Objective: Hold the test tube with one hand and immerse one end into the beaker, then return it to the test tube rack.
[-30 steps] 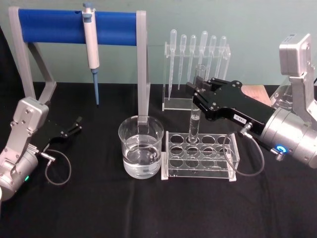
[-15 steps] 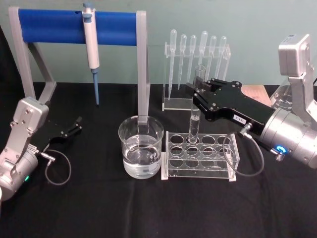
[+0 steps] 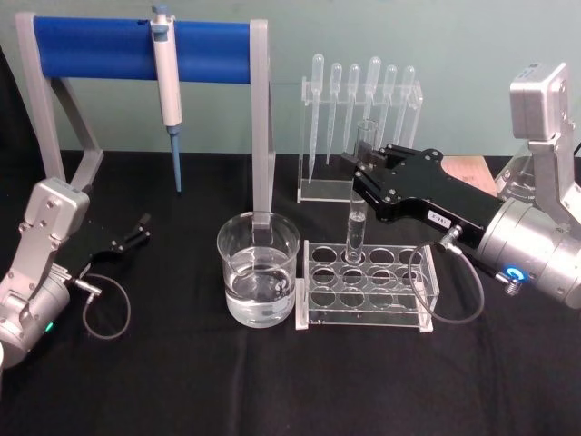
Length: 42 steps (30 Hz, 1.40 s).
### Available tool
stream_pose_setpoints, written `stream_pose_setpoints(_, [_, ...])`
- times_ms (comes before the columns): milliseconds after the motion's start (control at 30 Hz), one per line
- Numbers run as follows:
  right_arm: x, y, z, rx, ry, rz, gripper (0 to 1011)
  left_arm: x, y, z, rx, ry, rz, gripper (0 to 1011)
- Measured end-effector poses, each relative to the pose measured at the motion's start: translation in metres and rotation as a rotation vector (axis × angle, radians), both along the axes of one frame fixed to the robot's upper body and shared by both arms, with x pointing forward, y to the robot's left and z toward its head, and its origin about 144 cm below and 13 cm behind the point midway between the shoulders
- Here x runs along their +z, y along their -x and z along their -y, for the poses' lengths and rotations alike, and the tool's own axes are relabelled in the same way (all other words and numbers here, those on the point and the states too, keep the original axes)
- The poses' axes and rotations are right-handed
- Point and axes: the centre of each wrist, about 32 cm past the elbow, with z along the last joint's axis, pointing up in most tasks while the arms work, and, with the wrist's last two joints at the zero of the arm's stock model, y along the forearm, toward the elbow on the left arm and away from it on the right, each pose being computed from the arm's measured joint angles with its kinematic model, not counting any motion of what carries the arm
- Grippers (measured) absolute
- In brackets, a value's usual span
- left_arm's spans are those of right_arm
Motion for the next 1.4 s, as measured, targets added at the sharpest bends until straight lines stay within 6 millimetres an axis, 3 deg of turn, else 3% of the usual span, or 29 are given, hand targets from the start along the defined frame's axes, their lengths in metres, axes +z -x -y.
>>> stream_pose_setpoints(1400, [0.0000,0.0000,0.0000,0.000,0.000,0.000,225,0.0000,0.0000,0.0000,0.000,0.000,0.000,1000])
